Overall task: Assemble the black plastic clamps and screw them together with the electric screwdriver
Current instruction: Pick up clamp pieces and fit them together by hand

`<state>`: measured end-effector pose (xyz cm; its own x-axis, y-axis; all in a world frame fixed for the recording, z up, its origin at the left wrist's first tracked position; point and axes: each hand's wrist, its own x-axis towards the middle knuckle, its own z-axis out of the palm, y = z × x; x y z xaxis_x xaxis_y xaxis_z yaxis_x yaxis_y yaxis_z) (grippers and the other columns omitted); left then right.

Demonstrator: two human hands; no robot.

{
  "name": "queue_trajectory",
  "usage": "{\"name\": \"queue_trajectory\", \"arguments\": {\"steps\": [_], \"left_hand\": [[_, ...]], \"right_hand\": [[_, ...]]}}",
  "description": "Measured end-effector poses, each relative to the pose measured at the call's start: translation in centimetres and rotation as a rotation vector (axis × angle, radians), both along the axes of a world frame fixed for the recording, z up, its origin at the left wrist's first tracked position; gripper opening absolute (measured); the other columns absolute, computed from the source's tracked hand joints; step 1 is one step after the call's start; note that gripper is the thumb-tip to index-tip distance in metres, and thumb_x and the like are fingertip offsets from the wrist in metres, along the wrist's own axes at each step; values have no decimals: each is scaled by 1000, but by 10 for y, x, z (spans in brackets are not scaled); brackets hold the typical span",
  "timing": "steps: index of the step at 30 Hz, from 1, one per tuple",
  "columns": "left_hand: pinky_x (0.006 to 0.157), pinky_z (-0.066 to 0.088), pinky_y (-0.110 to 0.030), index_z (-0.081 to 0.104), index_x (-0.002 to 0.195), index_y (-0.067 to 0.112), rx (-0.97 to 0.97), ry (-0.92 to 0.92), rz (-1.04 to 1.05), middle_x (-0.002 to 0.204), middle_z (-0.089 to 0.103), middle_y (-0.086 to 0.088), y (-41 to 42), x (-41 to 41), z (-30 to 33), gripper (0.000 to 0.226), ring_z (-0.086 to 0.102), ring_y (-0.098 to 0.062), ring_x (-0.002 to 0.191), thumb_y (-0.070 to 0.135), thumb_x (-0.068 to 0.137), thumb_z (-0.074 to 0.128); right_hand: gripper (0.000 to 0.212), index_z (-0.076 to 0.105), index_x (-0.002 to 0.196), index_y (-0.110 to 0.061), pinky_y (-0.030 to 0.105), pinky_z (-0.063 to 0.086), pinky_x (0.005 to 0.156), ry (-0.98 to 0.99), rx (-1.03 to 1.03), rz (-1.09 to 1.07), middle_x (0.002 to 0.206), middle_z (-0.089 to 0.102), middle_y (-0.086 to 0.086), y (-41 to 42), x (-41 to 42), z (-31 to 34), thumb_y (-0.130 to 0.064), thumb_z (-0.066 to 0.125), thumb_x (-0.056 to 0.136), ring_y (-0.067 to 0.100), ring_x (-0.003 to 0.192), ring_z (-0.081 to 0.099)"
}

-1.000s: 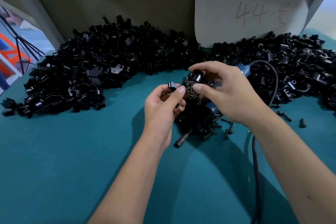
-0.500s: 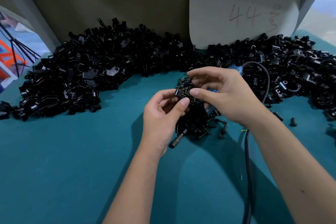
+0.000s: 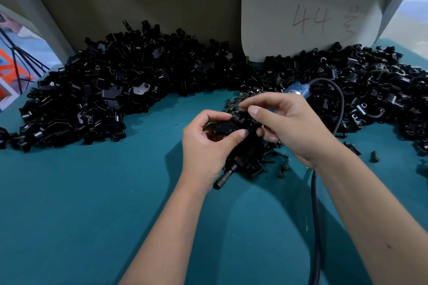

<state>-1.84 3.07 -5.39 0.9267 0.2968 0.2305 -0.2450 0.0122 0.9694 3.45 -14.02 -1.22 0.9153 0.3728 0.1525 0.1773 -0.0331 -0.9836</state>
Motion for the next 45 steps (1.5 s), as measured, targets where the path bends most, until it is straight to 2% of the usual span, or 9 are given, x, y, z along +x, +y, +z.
{"name": "queue_trajectory", "arguments": {"steps": [5, 8, 12, 17, 22, 26, 31, 35, 45], "left_hand": [[82, 61, -37, 74, 91, 25, -50, -7, 3, 93, 77, 1, 1, 4, 1, 29, 73, -17, 87, 17, 69, 91], [84, 59, -32, 75, 94, 25, -93, -3, -19, 96, 76, 4, 1, 5, 1, 31, 72, -14, 90, 11, 70, 90], [84, 57, -26, 73, 100, 18, -127, -9, -52, 99, 76, 5, 2, 6, 1, 36, 72, -12, 92, -3, 74, 86], [83, 56, -25, 71, 97, 17, -174, -32, -76, 97, 73, 6, 1, 5, 3, 37, 70, -11, 90, -11, 75, 82], [84, 57, -27, 74, 101, 17, -177, -23, -74, 99, 76, 4, -1, 4, 5, 25, 72, -14, 93, 4, 80, 82], [62, 56, -25, 70, 103, 14, -116, 5, -55, 82, 75, -7, -4, 4, 6, 6, 69, -19, 69, 19, 100, 68], [51, 47, -22, 70, 105, 16, -223, 72, -110, 71, 68, -9, -5, 4, 5, 22, 59, -18, 56, 14, 109, 48], [60, 51, -20, 69, 114, 15, -427, 121, -232, 81, 71, -10, -3, 2, 9, 21, 63, -15, 65, 9, 94, 64], [58, 54, -24, 74, 107, 20, -222, 15, -104, 93, 77, -3, -3, 2, 9, 26, 68, -15, 77, 4, 88, 79]], "right_hand": [[34, 76, 121, -16, 25, 55, 69, 35, 8, 138, 87, 70, 24, -6, 1, -2, -4, 78, 90, 24, 72, 58], [37, 74, 125, -15, 28, 57, 76, -10, -7, 135, 80, 69, 14, -8, 3, -6, 1, 74, 92, 21, 71, 61], [19, 75, 116, -12, 24, 54, 60, 0, 74, -3, 77, 69, 6, 3, 1, -6, -9, 60, 105, 16, 70, 64], [31, 68, 126, -10, 26, 49, 51, 25, 120, -86, 99, 62, 5, 7, 0, -2, -22, 42, 114, 13, 68, 57], [20, 64, 124, -17, 28, 49, 47, -94, -32, -106, 87, 63, 7, 9, -2, -2, -23, 49, 111, 14, 64, 55], [15, 69, 113, -17, 25, 45, 42, -137, -22, -113, 83, 69, 3, 11, -4, -4, -23, 55, 109, 13, 61, 57], [17, 71, 117, -25, 29, 47, 37, -223, -65, -94, 87, 71, 0, 10, -3, -4, -25, 56, 108, 25, 61, 72], [27, 69, 132, -26, 32, 59, 47, -270, -123, -85, 105, 68, -3, 7, -1, -7, -20, 61, 106, 27, 67, 73], [34, 72, 127, -18, 35, 65, 66, -309, -79, 10, 115, 72, -3, 1, 3, -8, -6, 74, 96, 21, 89, 76]]}}
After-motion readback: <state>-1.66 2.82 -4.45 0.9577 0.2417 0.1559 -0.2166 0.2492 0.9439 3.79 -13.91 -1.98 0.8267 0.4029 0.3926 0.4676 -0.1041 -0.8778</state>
